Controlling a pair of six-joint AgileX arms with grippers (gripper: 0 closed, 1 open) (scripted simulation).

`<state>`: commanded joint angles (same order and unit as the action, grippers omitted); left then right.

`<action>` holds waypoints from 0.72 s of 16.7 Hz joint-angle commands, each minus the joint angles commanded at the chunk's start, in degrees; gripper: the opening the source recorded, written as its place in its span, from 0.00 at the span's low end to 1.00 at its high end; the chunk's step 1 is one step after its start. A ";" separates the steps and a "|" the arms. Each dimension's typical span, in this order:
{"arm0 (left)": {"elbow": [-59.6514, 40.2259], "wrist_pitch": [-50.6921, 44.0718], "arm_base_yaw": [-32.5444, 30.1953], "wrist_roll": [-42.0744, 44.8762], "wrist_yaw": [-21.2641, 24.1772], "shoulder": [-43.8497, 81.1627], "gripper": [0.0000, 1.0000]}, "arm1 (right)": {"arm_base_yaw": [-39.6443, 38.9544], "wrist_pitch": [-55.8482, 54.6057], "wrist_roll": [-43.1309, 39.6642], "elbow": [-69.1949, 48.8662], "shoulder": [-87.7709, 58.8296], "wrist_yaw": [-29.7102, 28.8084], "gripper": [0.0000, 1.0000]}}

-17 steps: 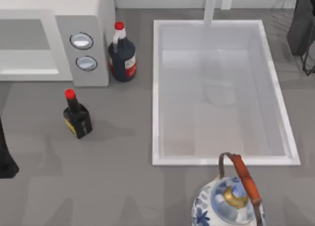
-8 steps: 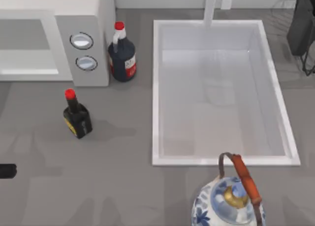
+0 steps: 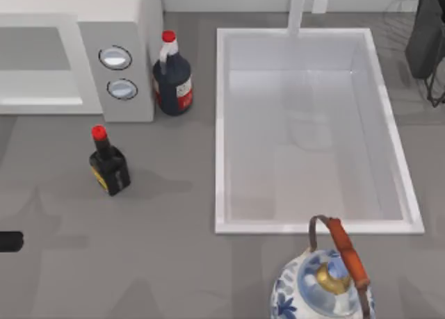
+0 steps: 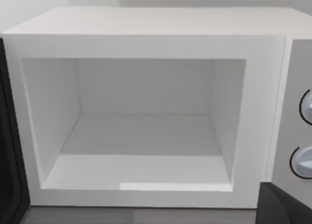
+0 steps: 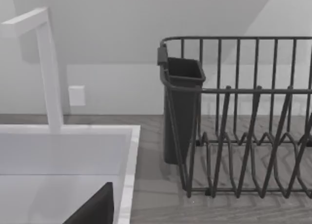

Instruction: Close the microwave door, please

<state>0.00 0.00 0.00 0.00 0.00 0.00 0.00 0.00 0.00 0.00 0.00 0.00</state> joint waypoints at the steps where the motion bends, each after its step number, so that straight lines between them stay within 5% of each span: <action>1: 0.00 0.00 0.00 0.00 0.00 0.00 0.00 | 0.00 0.00 0.00 0.00 0.00 0.00 1.00; 12: -2.35 -8.32 -8.29 -0.10 -8.28 -5.96 0.00 | 0.00 0.00 0.00 0.00 0.00 0.00 1.00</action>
<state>-2.35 -8.32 -8.29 -0.10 -8.28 -5.96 0.00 0.00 0.00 0.00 0.00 0.00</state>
